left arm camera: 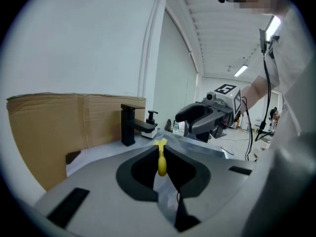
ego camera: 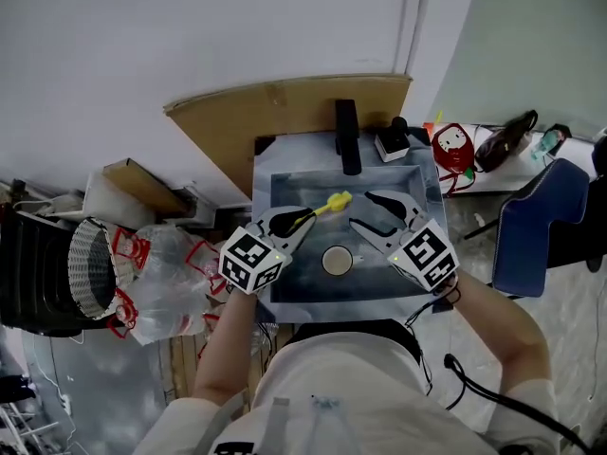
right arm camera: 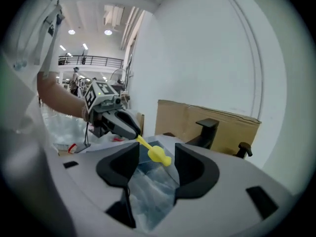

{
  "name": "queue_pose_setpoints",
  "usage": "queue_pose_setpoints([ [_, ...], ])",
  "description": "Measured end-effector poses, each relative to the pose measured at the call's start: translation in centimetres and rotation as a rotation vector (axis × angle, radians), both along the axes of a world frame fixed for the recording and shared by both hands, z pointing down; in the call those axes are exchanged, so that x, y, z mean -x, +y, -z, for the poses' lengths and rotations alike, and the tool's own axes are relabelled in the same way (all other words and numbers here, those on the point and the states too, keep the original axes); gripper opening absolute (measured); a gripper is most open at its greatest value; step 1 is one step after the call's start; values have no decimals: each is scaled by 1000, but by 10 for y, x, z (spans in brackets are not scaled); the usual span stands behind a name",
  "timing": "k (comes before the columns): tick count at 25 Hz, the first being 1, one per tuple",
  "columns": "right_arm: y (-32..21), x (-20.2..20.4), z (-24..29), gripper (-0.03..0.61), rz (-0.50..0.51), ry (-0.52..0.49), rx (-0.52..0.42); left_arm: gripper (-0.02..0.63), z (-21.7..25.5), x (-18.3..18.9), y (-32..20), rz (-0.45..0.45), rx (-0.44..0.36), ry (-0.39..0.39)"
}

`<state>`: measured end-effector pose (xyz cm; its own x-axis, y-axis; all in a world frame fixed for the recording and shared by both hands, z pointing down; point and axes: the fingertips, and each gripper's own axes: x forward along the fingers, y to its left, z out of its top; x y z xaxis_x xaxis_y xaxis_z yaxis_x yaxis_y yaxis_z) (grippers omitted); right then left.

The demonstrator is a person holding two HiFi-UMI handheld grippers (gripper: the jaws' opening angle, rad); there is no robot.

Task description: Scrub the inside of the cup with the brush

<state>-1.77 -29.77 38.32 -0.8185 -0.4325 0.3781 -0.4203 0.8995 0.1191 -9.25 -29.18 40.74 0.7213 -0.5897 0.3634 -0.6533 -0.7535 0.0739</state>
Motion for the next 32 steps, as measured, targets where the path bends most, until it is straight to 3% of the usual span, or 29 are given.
queue_pose_setpoints([
  [4, -15, -11, 16, 233, -96, -111, 13, 35, 18, 1, -8, 52, -110, 36],
  [15, -20, -27, 58, 198, -155, -250, -69, 35, 66, 9, -8, 170, -362, 138],
  [19, -20, -33, 71, 185, -194, -300, -94, 35, 82, 7, -8, 190, -417, 140],
  [22, -22, -40, 79, 113, -263, -333, -106, 35, 96, 12, -6, 229, -462, 147],
  [25, -24, -43, 80, 110, -306, -364, -84, 35, 108, 17, -4, 276, -510, 165],
  [32, -18, -38, 69, 76, -290, -316, -48, 35, 106, 17, 1, 282, -509, 175],
])
